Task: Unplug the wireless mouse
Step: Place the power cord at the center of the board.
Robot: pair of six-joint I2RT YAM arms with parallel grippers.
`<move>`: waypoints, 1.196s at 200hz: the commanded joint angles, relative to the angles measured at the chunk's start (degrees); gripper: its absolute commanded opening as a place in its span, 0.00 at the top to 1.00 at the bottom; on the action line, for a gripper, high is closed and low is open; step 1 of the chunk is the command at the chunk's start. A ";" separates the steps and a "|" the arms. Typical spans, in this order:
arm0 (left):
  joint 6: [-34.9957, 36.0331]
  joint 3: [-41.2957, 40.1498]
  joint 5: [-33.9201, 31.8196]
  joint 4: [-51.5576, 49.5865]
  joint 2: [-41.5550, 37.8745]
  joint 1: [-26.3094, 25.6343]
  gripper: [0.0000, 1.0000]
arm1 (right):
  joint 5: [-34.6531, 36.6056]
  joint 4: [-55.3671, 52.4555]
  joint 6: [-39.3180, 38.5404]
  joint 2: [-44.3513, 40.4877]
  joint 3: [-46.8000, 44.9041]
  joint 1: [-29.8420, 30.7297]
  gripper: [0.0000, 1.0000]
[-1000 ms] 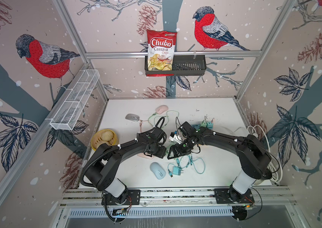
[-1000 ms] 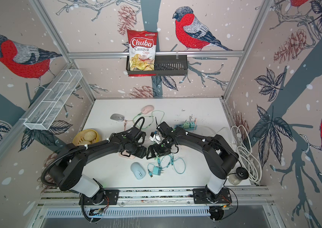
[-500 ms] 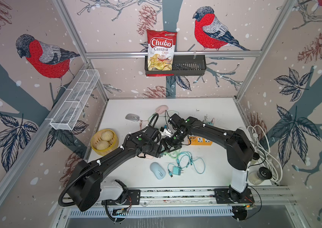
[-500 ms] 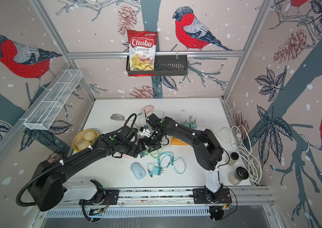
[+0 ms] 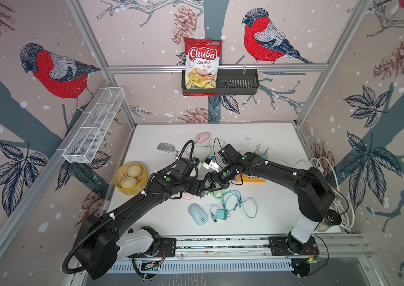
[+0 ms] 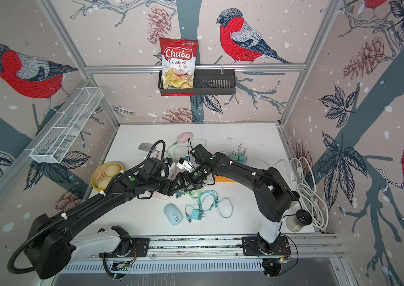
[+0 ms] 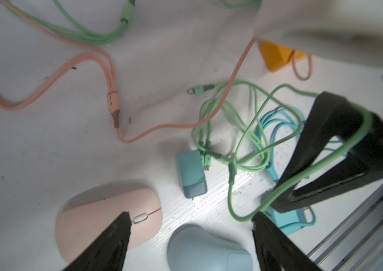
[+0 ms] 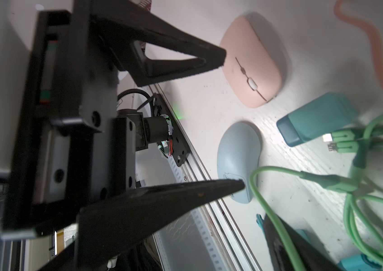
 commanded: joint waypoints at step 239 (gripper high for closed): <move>3.10 -0.75 31.46 11.72 0.63 6.07 0.30 | -14.79 21.05 8.17 -15.70 -13.93 -5.24 0.01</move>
